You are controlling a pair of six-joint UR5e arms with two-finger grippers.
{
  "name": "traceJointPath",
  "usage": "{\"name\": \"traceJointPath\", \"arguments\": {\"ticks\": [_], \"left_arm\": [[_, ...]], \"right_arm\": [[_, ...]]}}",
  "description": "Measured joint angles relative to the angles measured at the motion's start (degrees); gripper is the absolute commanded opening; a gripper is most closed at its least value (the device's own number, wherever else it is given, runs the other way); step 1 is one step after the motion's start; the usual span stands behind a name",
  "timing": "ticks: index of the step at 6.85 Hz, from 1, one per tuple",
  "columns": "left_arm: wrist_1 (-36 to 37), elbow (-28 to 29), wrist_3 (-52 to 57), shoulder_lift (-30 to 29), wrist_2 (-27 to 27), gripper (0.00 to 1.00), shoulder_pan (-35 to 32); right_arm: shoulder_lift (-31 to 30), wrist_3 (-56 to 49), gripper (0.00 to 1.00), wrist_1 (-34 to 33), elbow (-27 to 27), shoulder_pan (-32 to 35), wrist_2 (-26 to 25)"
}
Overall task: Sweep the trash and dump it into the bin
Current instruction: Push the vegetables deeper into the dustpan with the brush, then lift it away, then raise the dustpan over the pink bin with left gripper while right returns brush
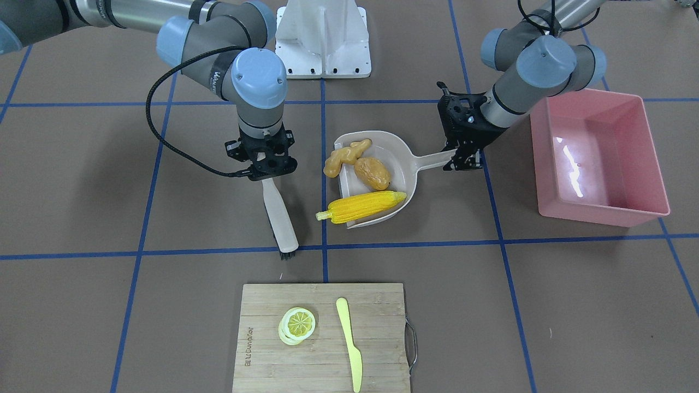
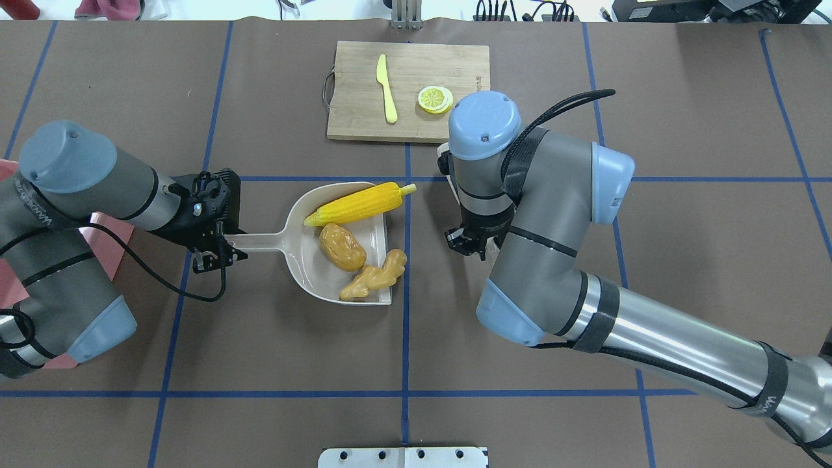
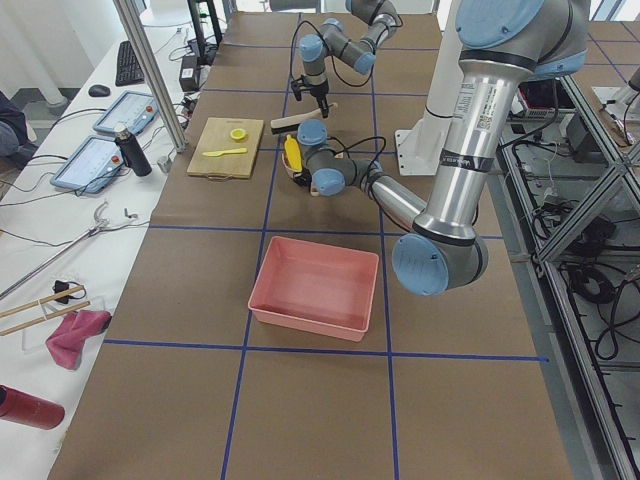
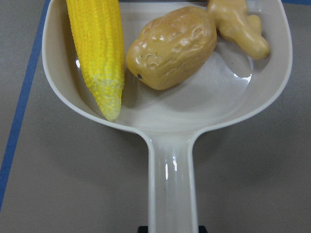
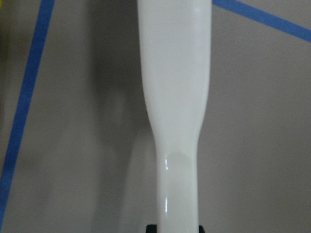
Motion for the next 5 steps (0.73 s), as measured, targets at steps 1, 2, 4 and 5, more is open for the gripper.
{"name": "traceJointPath", "arguments": {"ticks": [1, 2, 4, 5], "left_arm": [[-0.6, 0.0, 0.0, 0.2, 0.0, 0.0, 0.0], [-1.5, -0.1, -0.1, 0.4, -0.3, 0.0, -0.1], [-6.3, -1.1, -4.2, 0.8, -2.4, 0.0, -0.8], [-9.4, -1.7, -7.2, 1.1, -3.0, 0.0, -1.3]], "right_arm": [[-2.2, -0.7, 0.0, -0.1, 2.5, 1.8, 0.1], [-5.6, -1.0, 0.0, -0.2, 6.2, 4.0, 0.2], [-13.3, -2.0, 0.0, 0.0, 13.1, 8.9, 0.6], [-16.4, -4.0, 0.0, -0.1, 15.0, 12.0, 1.2]]}}
